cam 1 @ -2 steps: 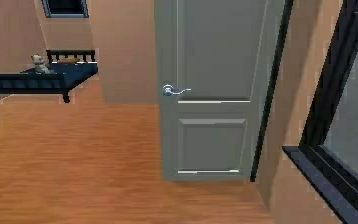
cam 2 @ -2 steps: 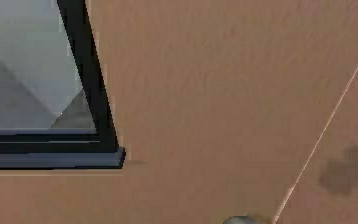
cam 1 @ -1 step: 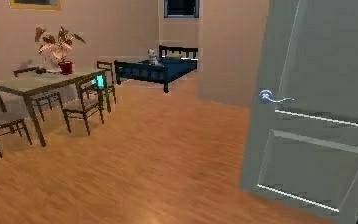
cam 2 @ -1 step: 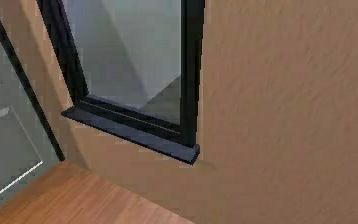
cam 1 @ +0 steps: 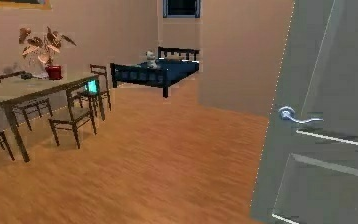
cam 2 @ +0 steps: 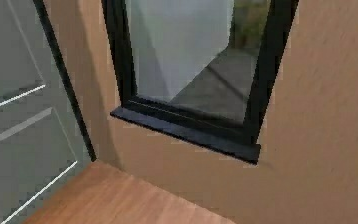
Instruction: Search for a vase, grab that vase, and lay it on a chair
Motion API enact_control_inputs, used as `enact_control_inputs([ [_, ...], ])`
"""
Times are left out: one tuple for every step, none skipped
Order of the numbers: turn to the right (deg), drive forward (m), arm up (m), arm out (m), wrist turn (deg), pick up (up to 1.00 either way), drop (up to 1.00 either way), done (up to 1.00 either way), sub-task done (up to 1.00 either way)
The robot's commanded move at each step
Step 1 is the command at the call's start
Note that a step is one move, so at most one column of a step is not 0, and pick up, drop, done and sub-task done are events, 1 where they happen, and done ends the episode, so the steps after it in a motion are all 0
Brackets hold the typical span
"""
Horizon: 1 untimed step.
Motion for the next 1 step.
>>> enact_control_inputs([
  [-15.0,0.0,0.0,0.0,0.0,0.0,0.0,0.0,0.0],
])
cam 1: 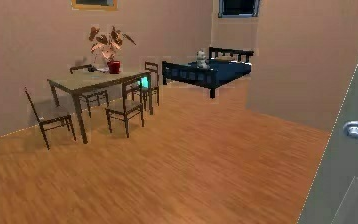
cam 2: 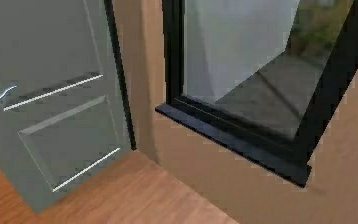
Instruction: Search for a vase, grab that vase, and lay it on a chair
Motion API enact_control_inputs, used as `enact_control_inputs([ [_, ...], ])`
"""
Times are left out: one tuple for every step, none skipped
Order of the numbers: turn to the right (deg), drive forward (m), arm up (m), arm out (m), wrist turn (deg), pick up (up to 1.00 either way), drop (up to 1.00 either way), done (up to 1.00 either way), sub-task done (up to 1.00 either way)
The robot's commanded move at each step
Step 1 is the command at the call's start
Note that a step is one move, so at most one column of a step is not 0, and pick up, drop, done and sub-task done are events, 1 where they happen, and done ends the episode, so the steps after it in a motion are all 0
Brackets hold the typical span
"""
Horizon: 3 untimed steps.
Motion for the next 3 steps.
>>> enact_control_inputs([
  [-3.0,0.0,0.0,0.0,0.0,0.0,0.0,0.0,0.0],
  [6.0,0.0,0.0,0.0,0.0,0.0,0.0,0.0,0.0],
  [0.0,0.75,0.0,0.0,0.0,0.0,0.0,0.0,0.0],
])
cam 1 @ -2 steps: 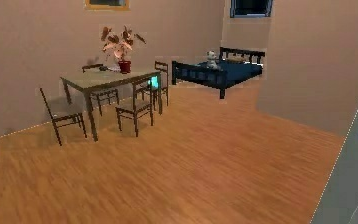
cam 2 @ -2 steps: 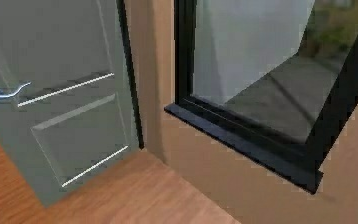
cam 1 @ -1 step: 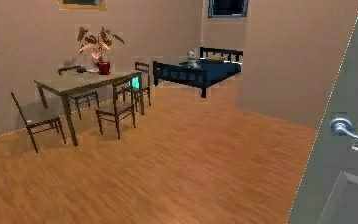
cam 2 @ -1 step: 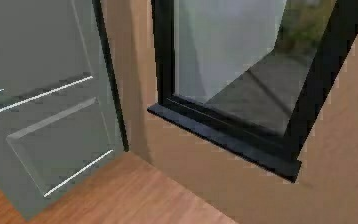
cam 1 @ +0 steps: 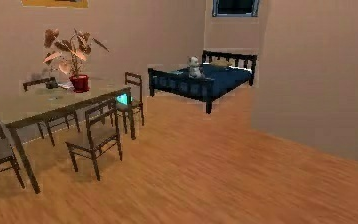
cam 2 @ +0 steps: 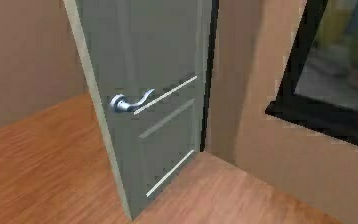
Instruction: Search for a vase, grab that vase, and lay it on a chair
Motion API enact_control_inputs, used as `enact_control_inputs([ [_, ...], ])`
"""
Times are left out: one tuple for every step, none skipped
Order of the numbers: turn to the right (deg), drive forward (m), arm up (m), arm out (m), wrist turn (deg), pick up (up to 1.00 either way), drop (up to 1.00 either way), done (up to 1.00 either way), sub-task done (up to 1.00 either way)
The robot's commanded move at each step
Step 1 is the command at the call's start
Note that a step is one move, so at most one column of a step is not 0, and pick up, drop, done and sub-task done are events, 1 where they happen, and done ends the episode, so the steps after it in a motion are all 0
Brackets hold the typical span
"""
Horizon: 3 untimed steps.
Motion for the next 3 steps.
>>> enact_control_inputs([
  [-45.0,0.0,0.0,0.0,0.0,0.0,0.0,0.0,0.0],
  [-45.0,0.0,0.0,0.0,0.0,0.0,0.0,0.0,0.0],
  [-45.0,0.0,0.0,0.0,0.0,0.0,0.0,0.0,0.0],
])
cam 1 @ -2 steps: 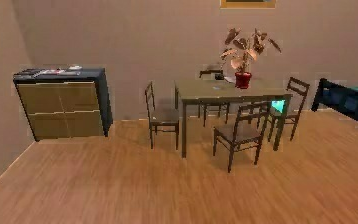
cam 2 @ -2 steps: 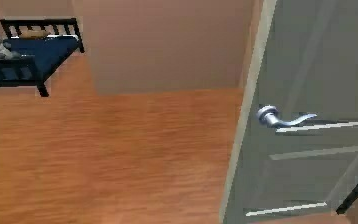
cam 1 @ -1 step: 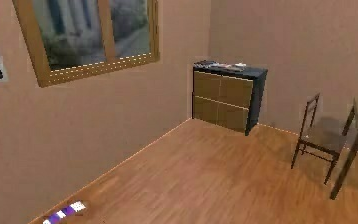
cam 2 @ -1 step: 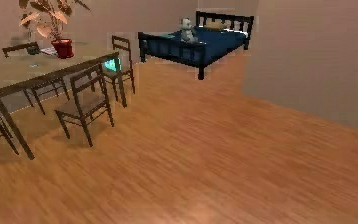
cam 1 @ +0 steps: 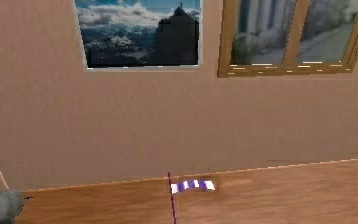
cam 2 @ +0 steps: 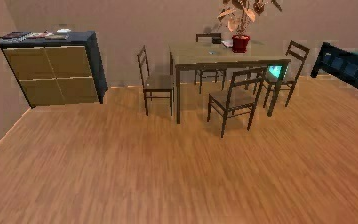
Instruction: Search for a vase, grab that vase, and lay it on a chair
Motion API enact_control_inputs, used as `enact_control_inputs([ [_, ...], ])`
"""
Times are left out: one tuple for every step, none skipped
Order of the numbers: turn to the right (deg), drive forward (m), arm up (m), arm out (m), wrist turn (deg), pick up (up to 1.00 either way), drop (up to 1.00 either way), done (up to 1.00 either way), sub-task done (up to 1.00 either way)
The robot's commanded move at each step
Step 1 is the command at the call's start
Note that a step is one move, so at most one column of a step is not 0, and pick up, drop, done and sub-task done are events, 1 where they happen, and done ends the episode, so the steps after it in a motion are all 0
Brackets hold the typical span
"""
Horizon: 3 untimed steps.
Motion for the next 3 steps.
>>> enact_control_inputs([
  [-3.0,0.0,0.0,0.0,0.0,0.0,0.0,0.0,0.0],
  [0.0,0.1,0.0,0.0,0.0,0.0,0.0,0.0,0.0],
  [45.0,0.0,0.0,0.0,0.0,0.0,0.0,0.0,0.0],
])
